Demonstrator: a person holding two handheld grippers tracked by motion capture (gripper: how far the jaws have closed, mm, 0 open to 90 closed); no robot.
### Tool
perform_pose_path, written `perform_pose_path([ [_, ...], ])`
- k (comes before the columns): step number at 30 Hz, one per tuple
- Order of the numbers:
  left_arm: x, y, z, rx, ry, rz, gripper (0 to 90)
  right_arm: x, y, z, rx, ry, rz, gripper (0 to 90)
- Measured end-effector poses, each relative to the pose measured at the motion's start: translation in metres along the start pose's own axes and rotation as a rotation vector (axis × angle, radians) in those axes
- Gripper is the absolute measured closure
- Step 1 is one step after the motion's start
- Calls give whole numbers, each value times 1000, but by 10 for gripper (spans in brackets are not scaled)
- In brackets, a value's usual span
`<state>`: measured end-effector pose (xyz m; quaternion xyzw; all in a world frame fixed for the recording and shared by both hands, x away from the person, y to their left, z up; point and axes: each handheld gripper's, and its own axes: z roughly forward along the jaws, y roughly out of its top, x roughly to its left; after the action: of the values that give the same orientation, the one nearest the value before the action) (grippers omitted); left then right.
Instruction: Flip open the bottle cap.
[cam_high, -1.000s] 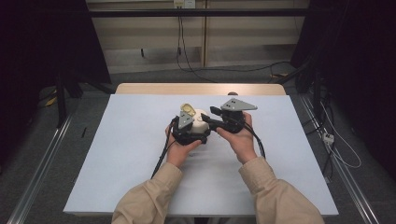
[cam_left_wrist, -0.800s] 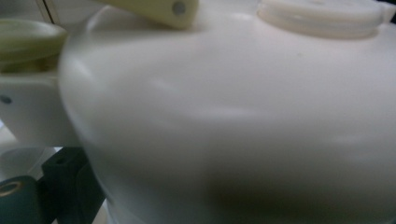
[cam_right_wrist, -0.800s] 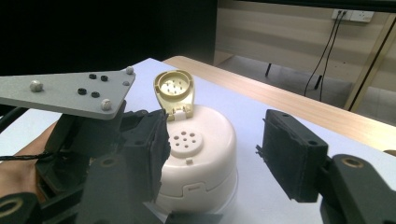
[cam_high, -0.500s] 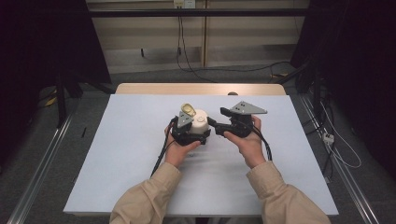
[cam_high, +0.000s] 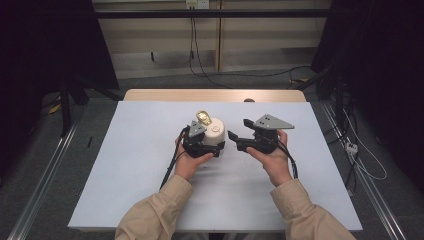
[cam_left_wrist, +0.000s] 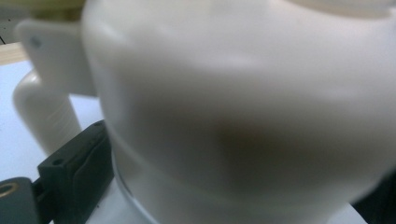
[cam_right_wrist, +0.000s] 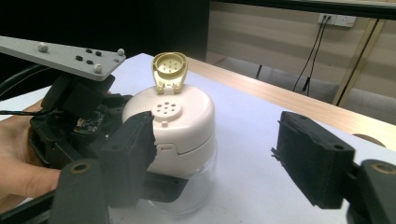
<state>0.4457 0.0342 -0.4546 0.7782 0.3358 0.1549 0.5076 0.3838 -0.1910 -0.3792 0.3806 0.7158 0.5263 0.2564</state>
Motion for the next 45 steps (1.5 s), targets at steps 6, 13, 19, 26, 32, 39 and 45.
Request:
perform_pose_path([
  [6,0,-3,-4,25,-4,15,32,2,-8,-3,12,4,1,241],
  [13,2,-6,-17,28,-38,0,39,-1,-20,-8,25,3,12,215],
  [19,3,-6,-31,29,-73,20,40,-1,-30,-13,40,0,23,190],
  [26,6,-10,-48,23,-93,31,40,-1,-40,-20,53,-4,31,155],
  [32,12,-13,-64,19,-100,40,39,1,-48,-28,63,-6,19,113],
  [39,21,-19,-83,23,-92,42,39,2,-57,-37,72,-12,12,72],
  [45,27,-23,-100,14,-86,47,39,2,-64,-43,84,-15,2,61],
])
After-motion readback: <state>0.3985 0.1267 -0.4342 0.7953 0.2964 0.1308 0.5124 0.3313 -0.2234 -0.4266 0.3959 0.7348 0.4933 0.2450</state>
